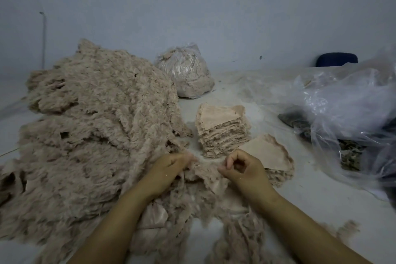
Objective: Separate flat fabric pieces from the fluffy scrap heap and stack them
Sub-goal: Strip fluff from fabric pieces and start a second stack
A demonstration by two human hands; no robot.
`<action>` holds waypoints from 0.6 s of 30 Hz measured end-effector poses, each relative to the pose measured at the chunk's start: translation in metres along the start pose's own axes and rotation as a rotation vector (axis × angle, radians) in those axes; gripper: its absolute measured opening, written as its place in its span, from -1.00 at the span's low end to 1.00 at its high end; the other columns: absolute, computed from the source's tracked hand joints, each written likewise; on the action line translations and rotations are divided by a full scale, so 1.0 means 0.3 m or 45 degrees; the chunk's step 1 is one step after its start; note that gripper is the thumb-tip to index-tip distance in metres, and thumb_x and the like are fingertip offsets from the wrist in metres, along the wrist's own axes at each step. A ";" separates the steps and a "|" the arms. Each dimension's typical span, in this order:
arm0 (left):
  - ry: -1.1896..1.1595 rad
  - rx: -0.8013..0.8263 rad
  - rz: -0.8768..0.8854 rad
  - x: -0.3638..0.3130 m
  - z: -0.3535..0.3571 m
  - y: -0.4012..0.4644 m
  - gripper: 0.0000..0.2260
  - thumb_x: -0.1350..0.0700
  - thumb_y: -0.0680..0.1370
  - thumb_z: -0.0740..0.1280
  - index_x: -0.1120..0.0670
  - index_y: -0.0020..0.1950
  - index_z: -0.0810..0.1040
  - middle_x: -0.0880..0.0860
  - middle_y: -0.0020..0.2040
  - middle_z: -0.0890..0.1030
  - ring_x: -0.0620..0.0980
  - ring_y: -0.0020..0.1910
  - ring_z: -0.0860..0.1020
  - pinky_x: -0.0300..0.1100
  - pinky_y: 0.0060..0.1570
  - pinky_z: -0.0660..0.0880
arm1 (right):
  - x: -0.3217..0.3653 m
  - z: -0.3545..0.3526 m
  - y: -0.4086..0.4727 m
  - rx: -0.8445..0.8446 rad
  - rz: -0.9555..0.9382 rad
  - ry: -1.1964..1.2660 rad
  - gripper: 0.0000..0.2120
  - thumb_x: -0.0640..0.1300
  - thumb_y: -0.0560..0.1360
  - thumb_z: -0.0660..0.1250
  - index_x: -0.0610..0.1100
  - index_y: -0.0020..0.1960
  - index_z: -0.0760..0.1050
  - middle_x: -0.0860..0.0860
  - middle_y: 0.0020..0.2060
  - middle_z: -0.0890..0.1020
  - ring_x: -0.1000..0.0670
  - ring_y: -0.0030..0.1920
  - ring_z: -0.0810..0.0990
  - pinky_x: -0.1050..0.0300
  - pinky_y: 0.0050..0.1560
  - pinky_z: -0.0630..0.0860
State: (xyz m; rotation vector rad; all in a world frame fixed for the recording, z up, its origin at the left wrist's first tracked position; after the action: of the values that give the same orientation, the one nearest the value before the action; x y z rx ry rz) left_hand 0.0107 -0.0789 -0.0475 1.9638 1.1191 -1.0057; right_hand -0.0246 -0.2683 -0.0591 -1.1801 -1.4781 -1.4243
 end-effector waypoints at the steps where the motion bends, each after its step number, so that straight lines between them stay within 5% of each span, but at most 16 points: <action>1: 0.105 -0.028 -0.008 0.014 -0.012 0.002 -0.76 -0.14 0.51 0.25 -0.10 0.04 0.63 -0.21 -0.04 0.64 -0.30 0.03 0.56 -0.44 0.03 0.42 | -0.003 -0.003 0.001 0.000 -0.003 0.000 -0.62 -0.40 0.43 0.39 0.03 -0.37 0.45 0.05 -0.38 0.50 0.06 -0.31 0.44 0.14 -0.21 0.43; 5: 0.663 -0.049 0.194 0.037 -0.014 0.008 -0.81 0.10 0.53 0.36 0.02 0.13 0.63 -0.03 0.04 0.61 -0.06 0.06 0.52 -0.17 0.10 0.43 | -0.007 -0.014 0.000 -0.016 0.066 0.057 -0.65 -0.38 0.50 0.29 0.04 -0.29 0.50 0.09 -0.37 0.49 0.06 -0.32 0.39 0.29 -0.31 0.34; 8: 0.520 -0.113 0.237 0.013 -0.006 0.005 -0.88 0.15 0.50 0.37 0.01 -0.03 0.68 0.00 -0.09 0.63 -0.06 -0.05 0.56 -0.10 -0.01 0.47 | 0.029 0.009 -0.014 0.038 -0.009 -0.345 -0.93 0.10 0.44 0.37 0.16 -0.16 0.49 0.19 -0.25 0.54 0.17 -0.20 0.47 0.39 -0.22 0.38; 10: 0.467 -0.118 0.284 -0.013 0.011 0.006 -0.87 0.03 0.47 0.33 -0.02 -0.18 0.67 -0.04 -0.19 0.63 -0.11 -0.14 0.56 -0.13 -0.09 0.47 | 0.041 0.044 -0.019 0.144 -0.151 -0.722 -0.71 0.29 0.32 0.40 0.22 -0.05 0.46 0.22 -0.12 0.52 0.24 -0.05 0.44 0.42 -0.07 0.34; 13: 0.402 -0.134 0.295 -0.039 0.028 -0.001 -0.78 -0.05 0.46 0.25 -0.05 -0.38 0.49 -0.06 -0.37 0.50 -0.16 -0.30 0.47 -0.27 -0.26 0.36 | 0.061 0.074 -0.011 0.105 -0.255 -0.789 -0.86 0.01 0.45 0.44 -0.03 -0.13 0.54 0.06 -0.18 0.56 0.11 -0.14 0.47 0.28 -0.11 0.37; 18: 0.065 -0.350 0.121 0.009 -0.027 0.008 -0.66 0.08 0.58 0.27 0.34 -0.25 0.48 0.09 -0.33 0.46 -0.06 -0.30 0.42 -0.17 -0.28 0.30 | 0.031 0.026 -0.001 -0.036 -0.050 -0.469 -0.73 -0.15 0.52 0.35 -0.07 -0.33 0.40 0.12 -0.45 0.47 0.19 -0.40 0.39 0.37 -0.35 0.31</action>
State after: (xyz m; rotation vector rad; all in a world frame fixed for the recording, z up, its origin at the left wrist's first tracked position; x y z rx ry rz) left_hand 0.0162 -0.0723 -0.0454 1.8103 1.1160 -0.7145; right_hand -0.0270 -0.2597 -0.0510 -1.4980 -1.7407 -1.3044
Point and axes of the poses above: each hand's wrist, its own y-axis towards the middle knuckle, its own z-axis out of the palm, x = y × z, the point moved 5 cm from there along y, towards the middle knuckle
